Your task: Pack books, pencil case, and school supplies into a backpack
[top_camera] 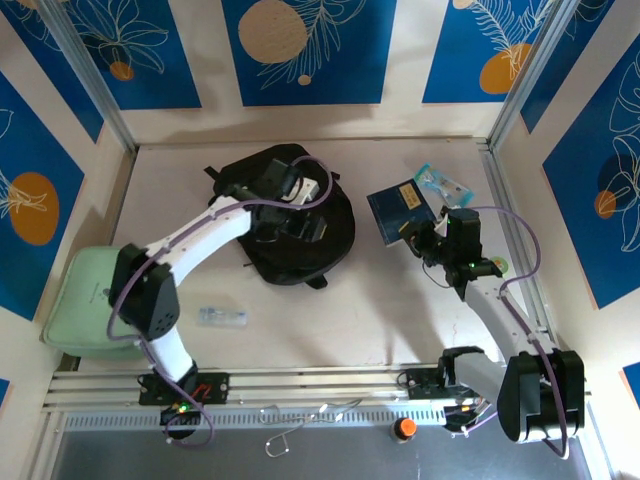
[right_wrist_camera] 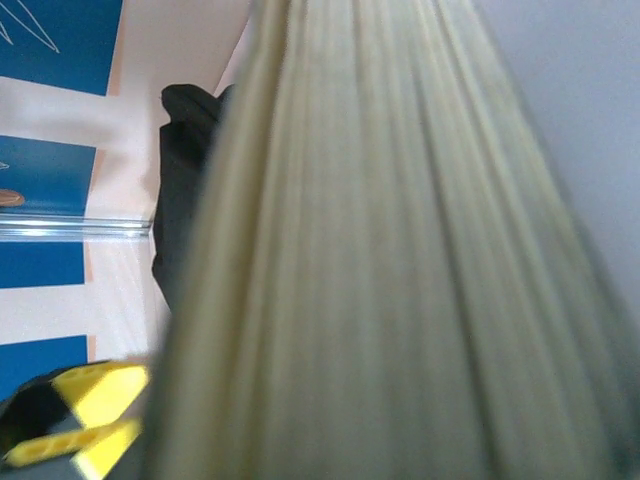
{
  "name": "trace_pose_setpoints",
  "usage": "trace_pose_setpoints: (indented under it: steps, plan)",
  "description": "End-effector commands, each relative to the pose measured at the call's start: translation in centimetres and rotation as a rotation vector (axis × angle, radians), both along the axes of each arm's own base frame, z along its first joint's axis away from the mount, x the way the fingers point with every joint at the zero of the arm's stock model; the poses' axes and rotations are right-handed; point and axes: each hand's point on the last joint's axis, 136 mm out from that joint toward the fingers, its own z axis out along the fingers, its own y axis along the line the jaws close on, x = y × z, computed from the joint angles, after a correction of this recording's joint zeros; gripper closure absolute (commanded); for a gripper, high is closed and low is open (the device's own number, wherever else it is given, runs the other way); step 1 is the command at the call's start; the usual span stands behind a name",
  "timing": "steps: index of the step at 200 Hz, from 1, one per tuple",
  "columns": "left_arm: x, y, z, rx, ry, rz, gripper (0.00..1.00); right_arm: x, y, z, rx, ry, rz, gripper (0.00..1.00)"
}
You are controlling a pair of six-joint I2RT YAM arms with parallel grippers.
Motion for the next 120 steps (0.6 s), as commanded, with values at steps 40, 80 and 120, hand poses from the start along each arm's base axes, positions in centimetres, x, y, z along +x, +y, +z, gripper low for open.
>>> trace_pose_setpoints:
  steps: [40, 80, 120]
  plan:
    - [-5.0, 4.1, -2.9, 0.427, -0.109, -0.305, 0.21, 1.0, 0.1, 1.2, 0.001, -0.033, 0.012, 0.94]
    - [-7.1, 2.6, -4.4, 0.443, -0.089, -0.449, 0.21, 0.8, 0.0, 0.9, 0.002, -0.017, 0.007, 0.94]
    - [-7.4, 2.0, -5.7, 0.478, -0.066, -0.501, 0.23, 0.7, 0.0, 0.6, 0.002, -0.007, 0.004, 0.94]
